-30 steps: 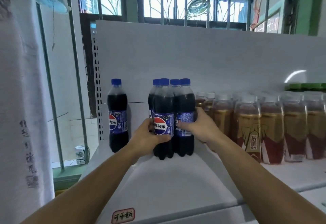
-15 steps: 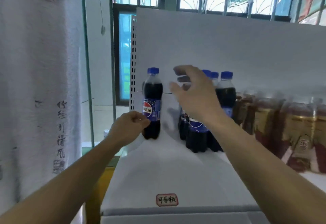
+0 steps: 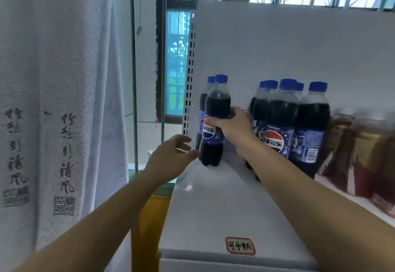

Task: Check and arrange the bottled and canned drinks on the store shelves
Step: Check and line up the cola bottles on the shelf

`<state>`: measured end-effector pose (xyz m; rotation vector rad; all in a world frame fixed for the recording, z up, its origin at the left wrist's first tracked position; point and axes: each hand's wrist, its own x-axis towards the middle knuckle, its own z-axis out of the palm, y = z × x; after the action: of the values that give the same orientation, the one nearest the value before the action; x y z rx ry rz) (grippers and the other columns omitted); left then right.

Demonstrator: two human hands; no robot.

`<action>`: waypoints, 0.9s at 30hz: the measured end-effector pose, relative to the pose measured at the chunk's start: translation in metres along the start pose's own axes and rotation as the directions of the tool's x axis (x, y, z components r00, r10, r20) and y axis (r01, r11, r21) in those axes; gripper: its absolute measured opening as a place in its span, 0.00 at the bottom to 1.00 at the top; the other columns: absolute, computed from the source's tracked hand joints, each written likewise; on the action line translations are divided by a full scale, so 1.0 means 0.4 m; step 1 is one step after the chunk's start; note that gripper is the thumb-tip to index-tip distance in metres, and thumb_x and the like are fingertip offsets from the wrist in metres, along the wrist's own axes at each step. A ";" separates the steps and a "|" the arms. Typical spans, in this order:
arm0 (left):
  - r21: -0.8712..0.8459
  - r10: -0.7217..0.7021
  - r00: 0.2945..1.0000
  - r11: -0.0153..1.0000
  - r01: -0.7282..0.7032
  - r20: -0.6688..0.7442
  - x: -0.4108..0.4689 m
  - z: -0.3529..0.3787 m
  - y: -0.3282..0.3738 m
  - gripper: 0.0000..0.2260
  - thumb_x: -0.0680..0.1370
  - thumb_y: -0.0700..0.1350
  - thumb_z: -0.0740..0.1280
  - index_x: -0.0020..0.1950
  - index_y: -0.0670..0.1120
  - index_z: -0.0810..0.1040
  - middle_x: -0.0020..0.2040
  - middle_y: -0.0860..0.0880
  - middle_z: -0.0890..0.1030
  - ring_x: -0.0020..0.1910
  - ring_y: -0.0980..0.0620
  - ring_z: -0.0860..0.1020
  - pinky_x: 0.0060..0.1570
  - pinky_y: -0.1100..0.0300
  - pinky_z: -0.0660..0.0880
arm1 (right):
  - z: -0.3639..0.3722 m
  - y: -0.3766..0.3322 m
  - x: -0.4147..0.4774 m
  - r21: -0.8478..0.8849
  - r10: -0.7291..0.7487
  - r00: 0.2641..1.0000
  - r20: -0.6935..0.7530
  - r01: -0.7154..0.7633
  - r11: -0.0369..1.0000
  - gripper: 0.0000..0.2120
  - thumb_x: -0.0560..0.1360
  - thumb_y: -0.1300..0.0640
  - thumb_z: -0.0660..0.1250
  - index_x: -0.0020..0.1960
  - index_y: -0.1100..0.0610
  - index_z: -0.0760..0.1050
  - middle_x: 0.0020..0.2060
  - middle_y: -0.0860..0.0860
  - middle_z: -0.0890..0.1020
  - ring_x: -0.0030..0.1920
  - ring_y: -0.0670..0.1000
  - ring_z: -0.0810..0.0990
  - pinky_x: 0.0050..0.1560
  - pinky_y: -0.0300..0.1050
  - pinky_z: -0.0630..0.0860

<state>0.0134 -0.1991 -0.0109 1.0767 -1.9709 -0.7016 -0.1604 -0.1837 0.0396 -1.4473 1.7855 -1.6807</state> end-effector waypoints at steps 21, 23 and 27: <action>-0.894 -0.045 0.973 0.388 0.225 0.225 -0.117 0.087 0.137 0.21 0.72 0.55 0.68 0.61 0.47 0.81 0.57 0.42 0.84 0.58 0.40 0.82 0.51 0.46 0.82 | -0.096 -0.067 -0.066 0.681 -0.161 0.951 0.264 -0.066 0.730 0.31 0.70 0.55 0.74 0.71 0.58 0.70 0.55 0.57 0.84 0.49 0.53 0.85 0.46 0.47 0.81; -0.892 -0.076 0.966 0.371 0.258 0.247 -0.118 0.084 0.129 0.21 0.73 0.57 0.67 0.61 0.46 0.82 0.56 0.41 0.84 0.51 0.41 0.84 0.45 0.49 0.83 | -0.100 -0.066 -0.066 0.701 -0.183 0.946 0.268 -0.061 0.711 0.35 0.68 0.54 0.75 0.72 0.58 0.69 0.55 0.55 0.83 0.50 0.53 0.84 0.49 0.48 0.82; -0.855 -0.079 0.895 0.270 0.443 0.439 -0.128 0.074 0.121 0.27 0.77 0.62 0.62 0.64 0.42 0.80 0.53 0.36 0.84 0.44 0.41 0.84 0.41 0.52 0.83 | -0.108 -0.047 -0.061 0.785 -0.211 0.906 0.367 -0.180 0.592 0.30 0.74 0.57 0.72 0.73 0.62 0.69 0.54 0.58 0.81 0.56 0.59 0.80 0.67 0.61 0.75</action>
<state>-0.0146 -0.1280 -0.0093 0.4932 -1.1089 -2.0307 -0.1742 -0.1358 0.0581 -1.2210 0.5773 -1.6515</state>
